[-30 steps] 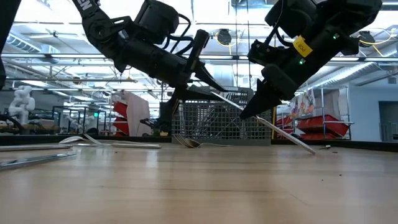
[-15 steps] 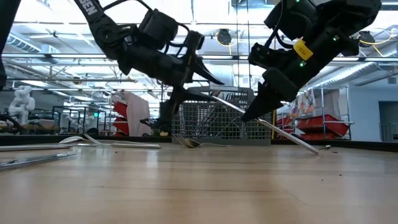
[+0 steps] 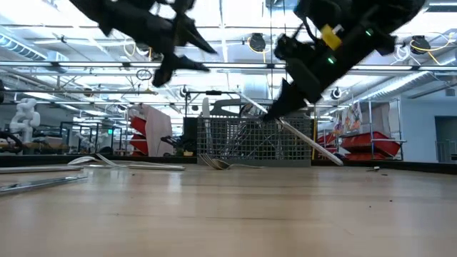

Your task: Sort silverware

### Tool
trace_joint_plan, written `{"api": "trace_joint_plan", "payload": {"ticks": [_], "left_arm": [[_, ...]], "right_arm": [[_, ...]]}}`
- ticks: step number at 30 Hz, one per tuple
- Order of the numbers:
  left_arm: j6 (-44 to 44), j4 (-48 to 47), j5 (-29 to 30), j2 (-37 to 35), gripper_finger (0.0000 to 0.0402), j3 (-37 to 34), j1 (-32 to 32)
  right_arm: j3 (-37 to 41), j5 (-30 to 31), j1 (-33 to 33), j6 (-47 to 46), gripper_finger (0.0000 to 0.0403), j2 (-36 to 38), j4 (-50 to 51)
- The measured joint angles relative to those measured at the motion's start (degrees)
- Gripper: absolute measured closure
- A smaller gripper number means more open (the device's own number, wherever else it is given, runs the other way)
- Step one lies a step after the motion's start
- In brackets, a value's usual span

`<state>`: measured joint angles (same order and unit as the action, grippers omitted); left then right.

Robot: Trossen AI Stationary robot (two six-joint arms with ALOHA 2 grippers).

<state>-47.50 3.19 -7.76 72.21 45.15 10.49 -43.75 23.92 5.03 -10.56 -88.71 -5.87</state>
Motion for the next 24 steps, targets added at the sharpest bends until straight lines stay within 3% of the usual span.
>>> {"api": "trace_joint_plan", "payload": {"ticks": [7, 12, 17, 24], "left_arm": [[-0.07, -1.64, 10.49, -13.18, 0.0237, -4.69, -2.97], [0.36, -1.01, 16.93, -18.59, 0.0237, -6.56, -5.58], [1.02, 1.87, 20.25, -21.67, 0.0237, -9.13, -8.40], [8.86, 8.50, 21.98, -22.10, 0.0237, -10.35, -12.61]], "right_arm": [[-8.55, -0.44, -4.58, 9.04, 0.0361, 0.00, -1.15], [-11.83, -4.54, -9.23, 13.23, 0.0361, 0.08, -12.30], [-13.98, -5.88, -13.20, 17.31, 0.0361, 0.09, -22.32], [-17.94, -10.55, -18.16, 18.83, 0.0361, -2.30, -33.35]]}}
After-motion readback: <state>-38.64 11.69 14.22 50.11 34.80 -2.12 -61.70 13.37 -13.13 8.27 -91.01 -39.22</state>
